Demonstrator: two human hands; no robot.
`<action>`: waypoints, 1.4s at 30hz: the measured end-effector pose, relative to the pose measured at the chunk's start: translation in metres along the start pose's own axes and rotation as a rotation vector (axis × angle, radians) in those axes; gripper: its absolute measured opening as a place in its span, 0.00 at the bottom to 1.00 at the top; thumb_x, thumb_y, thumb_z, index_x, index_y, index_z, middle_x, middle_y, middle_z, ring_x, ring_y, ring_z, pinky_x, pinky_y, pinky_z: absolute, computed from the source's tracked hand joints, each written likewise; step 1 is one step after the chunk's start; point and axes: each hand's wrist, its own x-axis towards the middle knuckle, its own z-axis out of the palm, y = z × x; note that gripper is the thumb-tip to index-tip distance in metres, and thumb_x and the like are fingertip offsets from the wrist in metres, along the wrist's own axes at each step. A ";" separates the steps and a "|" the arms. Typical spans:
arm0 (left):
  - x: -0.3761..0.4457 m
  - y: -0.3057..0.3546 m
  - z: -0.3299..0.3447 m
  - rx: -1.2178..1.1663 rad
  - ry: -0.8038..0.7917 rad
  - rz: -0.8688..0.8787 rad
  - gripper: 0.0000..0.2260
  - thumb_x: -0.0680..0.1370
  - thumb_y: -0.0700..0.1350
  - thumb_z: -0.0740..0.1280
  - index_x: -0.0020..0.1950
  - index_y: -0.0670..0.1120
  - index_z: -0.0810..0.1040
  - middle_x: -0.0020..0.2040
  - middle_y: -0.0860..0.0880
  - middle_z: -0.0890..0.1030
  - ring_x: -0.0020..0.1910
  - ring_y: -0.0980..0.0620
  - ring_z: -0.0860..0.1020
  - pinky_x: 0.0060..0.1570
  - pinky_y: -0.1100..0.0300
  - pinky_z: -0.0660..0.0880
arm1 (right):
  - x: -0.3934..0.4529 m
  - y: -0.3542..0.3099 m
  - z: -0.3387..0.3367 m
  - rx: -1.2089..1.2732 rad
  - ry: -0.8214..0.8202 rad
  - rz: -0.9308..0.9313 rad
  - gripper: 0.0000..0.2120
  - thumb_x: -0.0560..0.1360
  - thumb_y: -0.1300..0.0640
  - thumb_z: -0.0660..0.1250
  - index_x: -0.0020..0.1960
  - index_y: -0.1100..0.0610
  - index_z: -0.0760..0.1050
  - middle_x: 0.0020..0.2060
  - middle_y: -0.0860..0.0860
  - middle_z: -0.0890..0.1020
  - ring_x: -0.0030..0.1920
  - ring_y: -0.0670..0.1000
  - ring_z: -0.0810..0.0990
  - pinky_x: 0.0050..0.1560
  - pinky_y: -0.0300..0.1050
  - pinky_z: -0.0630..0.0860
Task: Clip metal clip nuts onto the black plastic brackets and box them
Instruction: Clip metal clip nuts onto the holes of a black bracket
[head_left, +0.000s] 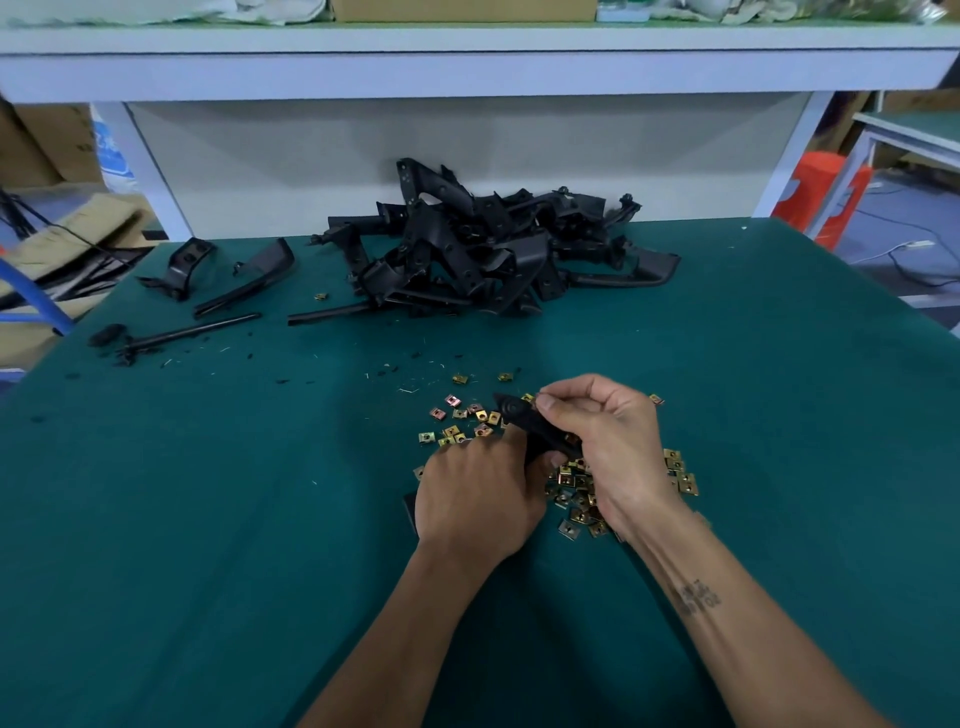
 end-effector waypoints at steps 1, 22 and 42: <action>0.000 0.000 0.000 0.004 -0.008 -0.005 0.18 0.79 0.62 0.63 0.39 0.54 0.60 0.26 0.51 0.77 0.23 0.46 0.76 0.29 0.58 0.57 | 0.000 0.001 0.001 0.000 0.008 -0.014 0.05 0.74 0.66 0.75 0.43 0.58 0.84 0.38 0.53 0.88 0.39 0.46 0.85 0.38 0.37 0.77; 0.001 0.000 -0.001 -0.047 -0.171 -0.055 0.15 0.80 0.61 0.50 0.43 0.54 0.69 0.39 0.49 0.83 0.38 0.43 0.81 0.35 0.54 0.63 | -0.012 0.030 0.009 -0.046 0.053 -0.372 0.09 0.78 0.53 0.67 0.42 0.50 0.83 0.42 0.50 0.86 0.43 0.49 0.83 0.40 0.49 0.74; 0.034 -0.003 -0.034 -0.989 0.060 -0.541 0.10 0.86 0.44 0.58 0.44 0.47 0.68 0.35 0.49 0.71 0.32 0.55 0.70 0.32 0.63 0.68 | -0.031 0.023 0.000 -0.481 -0.268 -0.284 0.11 0.80 0.43 0.63 0.60 0.45 0.75 0.39 0.45 0.85 0.36 0.46 0.85 0.39 0.48 0.81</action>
